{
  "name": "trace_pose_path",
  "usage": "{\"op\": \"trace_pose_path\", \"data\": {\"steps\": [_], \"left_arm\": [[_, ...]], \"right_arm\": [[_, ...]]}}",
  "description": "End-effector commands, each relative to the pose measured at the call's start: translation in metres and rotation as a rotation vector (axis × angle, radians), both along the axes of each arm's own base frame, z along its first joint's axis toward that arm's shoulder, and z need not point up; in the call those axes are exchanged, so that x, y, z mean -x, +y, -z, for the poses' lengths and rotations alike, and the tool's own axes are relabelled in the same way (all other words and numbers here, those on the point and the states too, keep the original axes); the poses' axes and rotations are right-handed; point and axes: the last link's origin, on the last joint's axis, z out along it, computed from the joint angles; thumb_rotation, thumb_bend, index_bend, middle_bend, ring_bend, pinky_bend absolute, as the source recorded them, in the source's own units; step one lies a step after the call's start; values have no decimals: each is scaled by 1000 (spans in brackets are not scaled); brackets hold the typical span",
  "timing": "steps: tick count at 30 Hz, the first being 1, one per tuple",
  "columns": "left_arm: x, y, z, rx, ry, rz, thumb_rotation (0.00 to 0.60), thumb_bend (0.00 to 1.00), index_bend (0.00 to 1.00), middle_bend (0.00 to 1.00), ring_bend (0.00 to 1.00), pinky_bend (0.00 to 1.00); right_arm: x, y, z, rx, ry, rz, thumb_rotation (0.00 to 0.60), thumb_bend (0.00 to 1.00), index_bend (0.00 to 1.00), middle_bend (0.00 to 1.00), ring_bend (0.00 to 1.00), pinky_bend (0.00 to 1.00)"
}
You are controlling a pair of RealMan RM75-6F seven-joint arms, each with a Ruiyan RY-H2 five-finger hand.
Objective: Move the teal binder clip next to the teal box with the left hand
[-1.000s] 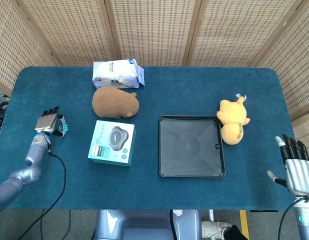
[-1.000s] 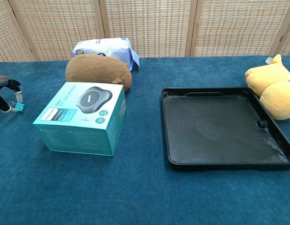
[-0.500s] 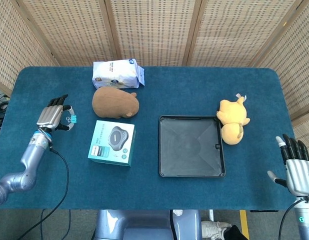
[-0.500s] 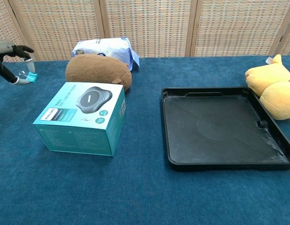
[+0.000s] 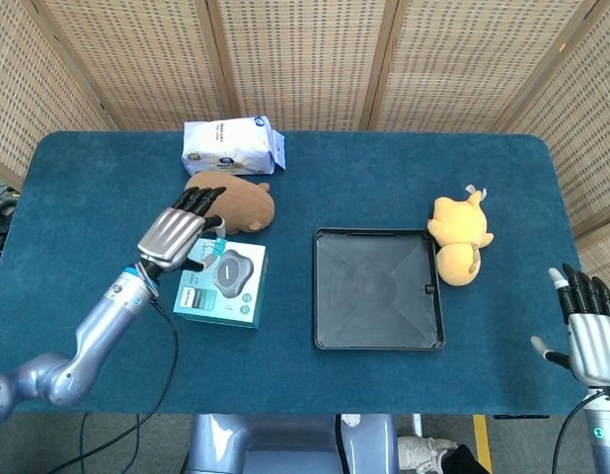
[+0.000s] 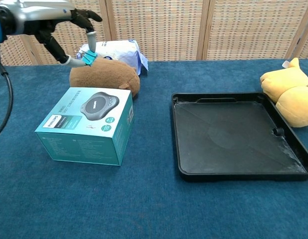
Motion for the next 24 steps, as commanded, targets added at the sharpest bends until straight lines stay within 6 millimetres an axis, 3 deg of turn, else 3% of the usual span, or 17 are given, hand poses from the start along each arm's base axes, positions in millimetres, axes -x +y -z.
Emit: {"op": "trace_pose_path", "data": {"steps": [1,8,24], "left_arm": [[-34,-9,30,64,22,36,600,363,517,0,0,0],[-52,-11,71,107,105,27,600,360,516,0,0,0],[-77,-4,118,122,250,29,600,355,515,0,0,0]], "right_arm": [[1,-1,-1,2,-2,4,600,0,0,0,0,0],[5,-2,-4,11,-15,21,600,0,0,0,0,0],[9,-5,-4,5,-16,41,600,0,0,0,0,0]]}}
